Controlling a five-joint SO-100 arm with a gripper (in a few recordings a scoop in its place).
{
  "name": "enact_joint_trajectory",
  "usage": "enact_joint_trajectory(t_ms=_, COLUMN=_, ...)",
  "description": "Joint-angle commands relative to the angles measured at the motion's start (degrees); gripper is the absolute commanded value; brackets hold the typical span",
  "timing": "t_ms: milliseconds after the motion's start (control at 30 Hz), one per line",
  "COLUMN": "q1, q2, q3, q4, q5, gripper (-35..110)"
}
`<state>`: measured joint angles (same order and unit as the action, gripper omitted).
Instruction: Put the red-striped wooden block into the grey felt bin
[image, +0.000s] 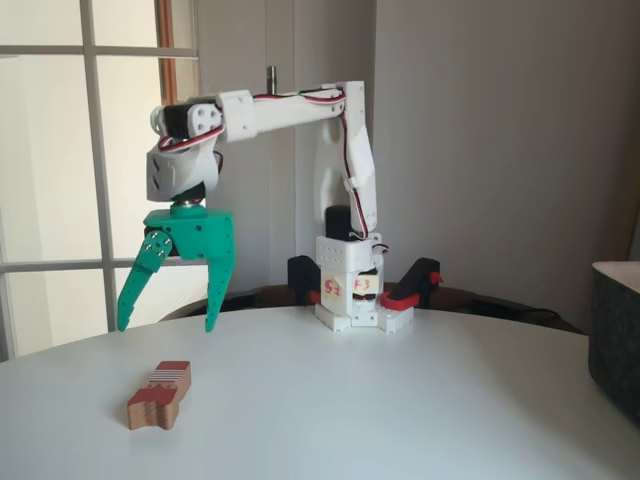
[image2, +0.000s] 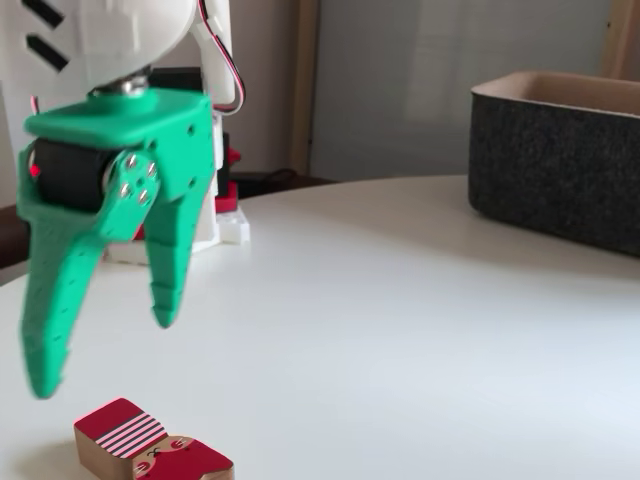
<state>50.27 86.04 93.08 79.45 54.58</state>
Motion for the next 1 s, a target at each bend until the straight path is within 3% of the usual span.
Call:
enact_joint_trajectory(t_ms=0, q1=-0.35, q2=-0.44, q3=-0.79, q4=0.62, q5=0.97, gripper=36)
enact_joint_trajectory(t_ms=467, q1=-5.80, q2=-5.36, q3=-0.88, q4=0.44, q5=-2.99, gripper=35)
enact_joint_trajectory(t_ms=967, q1=-0.62, q2=-10.02, q3=-3.60, q4=-8.61, q5=4.83, gripper=35)
